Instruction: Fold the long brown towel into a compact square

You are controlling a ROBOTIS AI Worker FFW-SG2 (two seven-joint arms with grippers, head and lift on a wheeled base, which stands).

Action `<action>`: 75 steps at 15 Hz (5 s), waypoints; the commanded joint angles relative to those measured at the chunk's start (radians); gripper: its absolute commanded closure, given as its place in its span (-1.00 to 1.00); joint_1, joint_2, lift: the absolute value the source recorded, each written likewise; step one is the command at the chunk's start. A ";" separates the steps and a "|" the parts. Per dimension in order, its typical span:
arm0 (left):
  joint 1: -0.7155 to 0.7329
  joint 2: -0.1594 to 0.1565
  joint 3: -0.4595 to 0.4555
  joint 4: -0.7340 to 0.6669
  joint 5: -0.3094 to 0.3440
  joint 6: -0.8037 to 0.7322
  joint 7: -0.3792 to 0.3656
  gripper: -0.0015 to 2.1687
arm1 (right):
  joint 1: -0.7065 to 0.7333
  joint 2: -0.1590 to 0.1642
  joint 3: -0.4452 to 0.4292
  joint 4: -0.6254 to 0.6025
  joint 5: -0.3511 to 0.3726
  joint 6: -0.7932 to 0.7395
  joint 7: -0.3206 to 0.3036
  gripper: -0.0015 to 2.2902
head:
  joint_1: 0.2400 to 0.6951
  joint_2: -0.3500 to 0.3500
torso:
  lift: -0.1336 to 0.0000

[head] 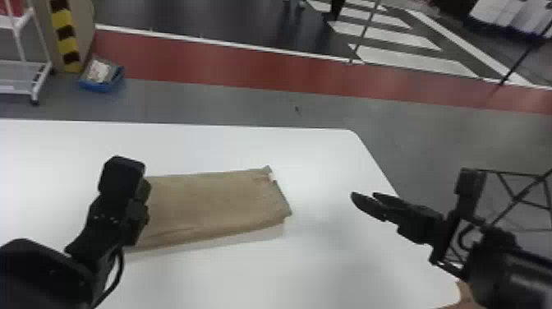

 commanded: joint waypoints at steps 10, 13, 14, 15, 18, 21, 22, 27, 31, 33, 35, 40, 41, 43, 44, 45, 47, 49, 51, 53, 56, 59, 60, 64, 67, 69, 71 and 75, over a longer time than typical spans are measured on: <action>0.023 0.014 -0.004 -0.006 -0.017 0.039 -0.011 0.97 | -0.236 0.037 0.168 0.072 0.049 0.201 -0.163 -0.81 | 1.00 -0.69 | -0.87; 0.023 0.008 -0.007 -0.006 -0.003 0.039 -0.029 0.97 | -0.280 0.017 0.179 0.118 0.050 0.250 -0.075 -0.81 | 1.00 -0.71 | -0.87; 0.017 0.003 -0.013 -0.006 -0.003 0.039 -0.035 0.97 | -0.289 -0.003 0.199 0.123 0.084 0.254 -0.023 -0.81 | 1.00 -0.70 | -0.87; 0.010 0.003 -0.021 0.002 -0.003 0.039 -0.043 0.97 | -0.292 -0.009 0.218 0.132 0.124 0.250 0.011 -0.81 | 1.00 -0.69 | -0.87; -0.009 0.003 -0.027 0.045 -0.003 0.039 -0.055 0.97 | -0.312 -0.046 0.287 0.172 0.204 0.250 0.041 -0.81 | 1.00 -0.70 | -0.87; -0.026 -0.001 -0.034 0.068 -0.005 0.039 -0.054 0.97 | -0.374 -0.037 0.354 0.233 0.271 0.263 0.017 -0.72 | 1.00 -0.70 | -0.87; -0.026 -0.001 -0.034 0.068 -0.005 0.039 -0.054 0.97 | -0.394 -0.035 0.374 0.256 0.277 0.281 0.006 -0.72 | 1.00 -0.69 | -0.87; -0.027 0.000 -0.036 0.068 -0.011 0.055 -0.054 0.97 | -0.464 -0.008 0.514 0.348 0.408 0.389 -0.046 -0.72 | 1.00 -0.61 | -0.87; -0.026 0.003 -0.036 0.068 -0.011 0.052 -0.055 0.97 | -0.492 0.015 0.557 0.414 0.443 0.385 -0.069 -0.72 | 1.00 -0.55 | -0.87; -0.026 0.003 -0.036 0.068 -0.011 0.052 -0.055 0.97 | -0.507 0.024 0.586 0.445 0.466 0.385 -0.077 -0.72 | 1.00 -0.53 | -0.87; -0.026 0.003 -0.036 0.068 -0.011 0.052 -0.055 0.97 | -0.526 0.041 0.613 0.477 0.500 0.392 -0.081 -0.72 | 1.00 -0.51 | -0.87; -0.026 0.006 -0.027 0.068 -0.008 0.052 -0.058 0.97 | -0.569 0.063 0.673 0.555 0.567 0.425 -0.095 -0.72 | 1.00 -0.45 | -0.87; -0.026 0.008 -0.025 0.068 -0.008 0.052 -0.058 0.97 | -0.570 0.064 0.678 0.563 0.572 0.428 -0.095 -0.71 | 1.00 -0.44 | -0.87; -0.026 0.008 -0.024 0.068 -0.008 0.052 -0.058 0.97 | -0.573 0.066 0.682 0.563 0.572 0.441 -0.094 -0.47 | 1.00 -0.43 | -0.87; -0.029 0.008 -0.022 0.071 -0.008 0.052 -0.063 0.97 | -0.573 0.066 0.679 0.563 0.570 0.441 -0.087 -0.15 | 1.00 -0.43 | -0.87; -0.030 0.006 -0.022 0.077 -0.006 0.052 -0.064 0.97 | -0.572 0.066 0.672 0.563 0.561 0.444 -0.081 0.10 | 1.00 -0.42 | -0.87; -0.038 0.002 -0.022 0.092 -0.006 0.052 -0.071 0.97 | -0.569 0.066 0.662 0.537 0.527 0.447 -0.072 0.30 | 1.00 -0.41 | -0.87; -0.040 0.002 -0.024 0.092 -0.006 0.052 -0.071 0.97 | -0.562 0.066 0.644 0.494 0.503 0.459 -0.064 0.32 | 1.00 -0.40 | -0.87; -0.044 0.000 -0.028 0.094 -0.006 0.055 -0.069 0.97 | -0.558 0.066 0.622 0.439 0.472 0.496 -0.057 0.32 | 1.00 -0.38 | -0.87; -0.049 -0.001 -0.036 0.094 -0.006 0.055 -0.069 0.97 | -0.555 0.066 0.607 0.380 0.411 0.557 -0.055 0.32 | 1.00 -0.37 | -0.87; -0.050 -0.004 -0.054 0.094 -0.003 0.070 -0.069 0.97 | -0.555 0.075 0.589 0.313 0.363 0.569 -0.051 0.32 | 1.00 -0.35 | -0.87; -0.050 -0.024 -0.088 0.092 -0.006 0.076 -0.069 0.97 | -0.558 0.116 0.558 0.304 0.334 0.569 -0.054 0.32 | 1.00 -0.34 | -0.87; -0.050 -0.028 -0.094 0.089 -0.003 0.076 -0.069 0.97 | -0.558 0.123 0.553 0.304 0.330 0.569 -0.055 0.32 | 1.00 -0.34 | -0.87; -0.033 -0.015 -0.053 -0.014 0.011 0.128 -0.072 0.97 | -0.569 0.120 0.534 0.313 0.317 0.569 -0.060 0.32 | 1.00 -0.37 | -0.87; -0.015 -0.004 0.007 -0.083 0.020 0.190 -0.097 0.97 | -0.598 0.112 0.503 0.351 0.310 0.569 -0.060 0.32 | 1.00 -0.35 | -0.87; 0.008 0.032 0.027 -0.089 0.017 0.199 -0.106 0.97 | -0.610 0.110 0.494 0.371 0.311 0.569 -0.060 0.32 | 1.00 -0.33 | -0.87; 0.033 0.063 0.036 -0.087 0.012 0.199 -0.112 0.97 | -0.625 0.107 0.491 0.385 0.311 0.569 -0.060 0.32 | 1.00 -0.27 | -0.87; 0.045 0.068 0.029 -0.078 0.009 0.193 -0.129 0.97 | -0.647 0.109 0.498 0.400 0.311 0.569 -0.064 0.32 | 1.00 -0.20 | -0.87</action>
